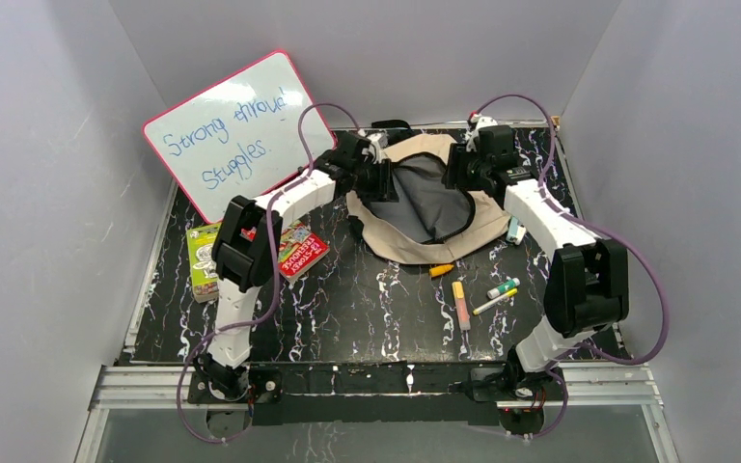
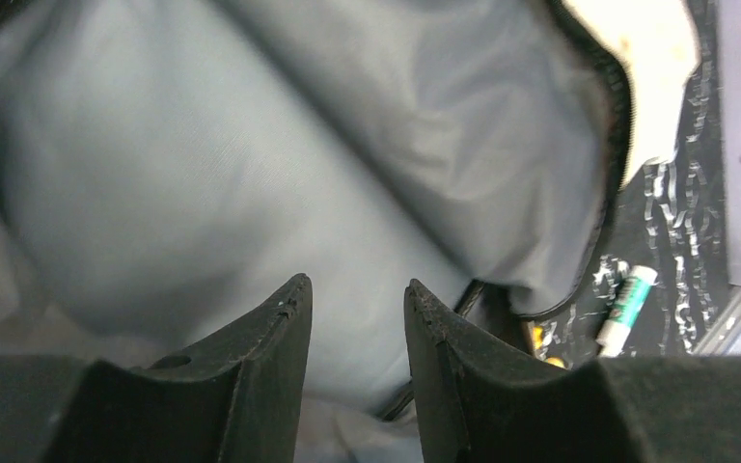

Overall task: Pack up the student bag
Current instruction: Adjust the student bag at the center of the board.

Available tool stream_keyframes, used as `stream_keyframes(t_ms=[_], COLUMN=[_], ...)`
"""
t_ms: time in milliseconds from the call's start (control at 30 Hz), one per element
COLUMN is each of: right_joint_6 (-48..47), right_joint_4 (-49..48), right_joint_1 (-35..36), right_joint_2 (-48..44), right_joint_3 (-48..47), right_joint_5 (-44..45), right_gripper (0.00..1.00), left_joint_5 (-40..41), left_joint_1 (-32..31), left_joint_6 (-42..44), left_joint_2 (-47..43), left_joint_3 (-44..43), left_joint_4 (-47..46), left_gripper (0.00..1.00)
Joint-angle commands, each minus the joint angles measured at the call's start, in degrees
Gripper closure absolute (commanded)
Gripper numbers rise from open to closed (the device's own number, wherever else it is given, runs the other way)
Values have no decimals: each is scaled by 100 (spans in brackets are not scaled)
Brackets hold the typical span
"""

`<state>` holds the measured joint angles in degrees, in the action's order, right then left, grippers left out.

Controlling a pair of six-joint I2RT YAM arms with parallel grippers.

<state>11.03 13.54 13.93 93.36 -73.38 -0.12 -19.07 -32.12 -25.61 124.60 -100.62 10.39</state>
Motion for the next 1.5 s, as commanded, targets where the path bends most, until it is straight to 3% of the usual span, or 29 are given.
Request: stream_keyframes(t_ms=[0, 200, 367, 600, 767, 1133, 1467], right_joint_6=[349, 635, 1199, 1394, 1295, 1392, 1118], right_joint_4=[-64, 179, 886, 1690, 2076, 2054, 1263], right_joint_1=[10, 22, 22, 24, 31, 43, 206], right_joint_2=[-395, -958, -1310, -1881, -2124, -2485, -2766], right_joint_3=[335, 776, 1007, 1636, 2036, 2332, 2321], right_joint_5=[-1188, -974, -310, -15, -479, -20, -925], right_gripper=[39, 39, 35, 34, 35, 34, 34], left_joint_5=[398, 638, 796, 1120, 1196, 1440, 3365], left_joint_1=[21, 21, 21, 30, 30, 32, 153], left_joint_6=[176, 150, 115, 213, 317, 209, -1134], left_joint_2=[-856, -1408, -1726, -2168, -2620, -3068, -4603], left_joint_3=[781, 1816, 2278, 2375, 2354, 2741, 4366], left_joint_4=[31, -167, -257, -137, -213, -144, 458], left_gripper=[62, 62, 62, 62, 56, 53, 52])
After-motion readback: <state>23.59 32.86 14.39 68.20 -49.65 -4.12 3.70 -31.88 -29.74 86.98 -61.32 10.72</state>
